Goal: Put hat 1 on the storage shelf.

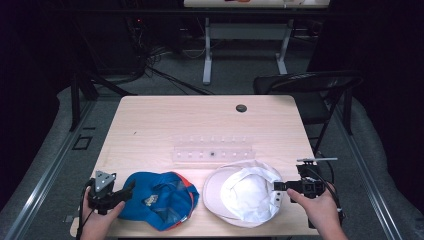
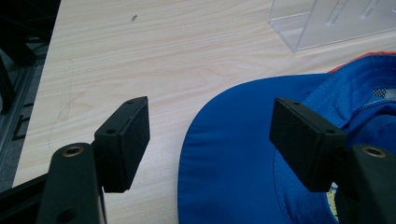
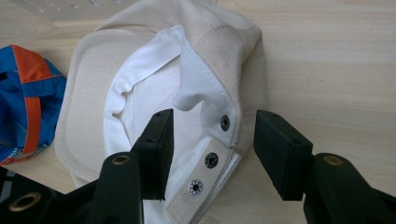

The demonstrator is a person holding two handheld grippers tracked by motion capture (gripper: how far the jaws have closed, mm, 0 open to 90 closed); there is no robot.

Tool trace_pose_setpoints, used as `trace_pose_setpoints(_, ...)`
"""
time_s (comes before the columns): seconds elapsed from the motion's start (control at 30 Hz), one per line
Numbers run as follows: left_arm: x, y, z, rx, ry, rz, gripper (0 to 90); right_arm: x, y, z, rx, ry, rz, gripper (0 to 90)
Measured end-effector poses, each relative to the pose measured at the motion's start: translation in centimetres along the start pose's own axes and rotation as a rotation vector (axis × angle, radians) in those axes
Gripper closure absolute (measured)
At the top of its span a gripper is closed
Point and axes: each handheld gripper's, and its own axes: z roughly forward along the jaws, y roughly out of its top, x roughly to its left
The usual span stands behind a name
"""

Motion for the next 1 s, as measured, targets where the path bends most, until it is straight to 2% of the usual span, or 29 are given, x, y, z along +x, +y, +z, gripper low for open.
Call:
trace_pose_setpoints(0.13,0.0,0.0,0.0,0.008,-0.002,0.005,29.6,-0.2,0.1,0.3,0.016,0.0,0.004,47.5)
trace_pose_setpoints(0.23,-0.2,0.0,0.1,0.008,-0.003,0.006,29.6,-0.7,0.0,0.5,0.028,0.02,0.042,47.4)
trace_pose_setpoints(0.4,0.1,0.0,0.0,0.007,0.0,0.005,30.7,-1.0,-0.3,1.3,0.075,0.027,0.059,47.9)
trace_pose_setpoints(0.6,0.2,0.0,0.0,0.003,0.005,-0.004,30.8,-1.1,-0.3,2.2,0.139,0.08,0.105,51.8)
trace_pose_setpoints(0.63,0.2,0.0,0.0,0.002,0.008,-0.001,30.8,-1.1,-0.3,2.4,0.139,0.087,0.126,53.2)
trace_pose_setpoints(0.7,0.3,0.0,-0.1,-0.004,0.01,-0.008,31.0,-1.3,-0.3,2.7,0.172,0.1,0.126,55.0)
trace_pose_setpoints(0.83,0.5,0.0,-0.2,-0.006,0.014,-0.013,31.2,-1.3,-0.4,3.0,0.196,0.106,0.127,57.0)
trace_pose_setpoints(0.9,0.6,0.0,-0.2,-0.004,0.016,-0.014,31.2,-1.3,-0.5,3.1,0.189,0.117,0.138,58.5)
trace_pose_setpoints(1.0,0.4,0.0,-0.2,-0.005,0.016,-0.009,31.2,-1.1,-0.5,2.8,0.185,0.109,0.149,65.3)
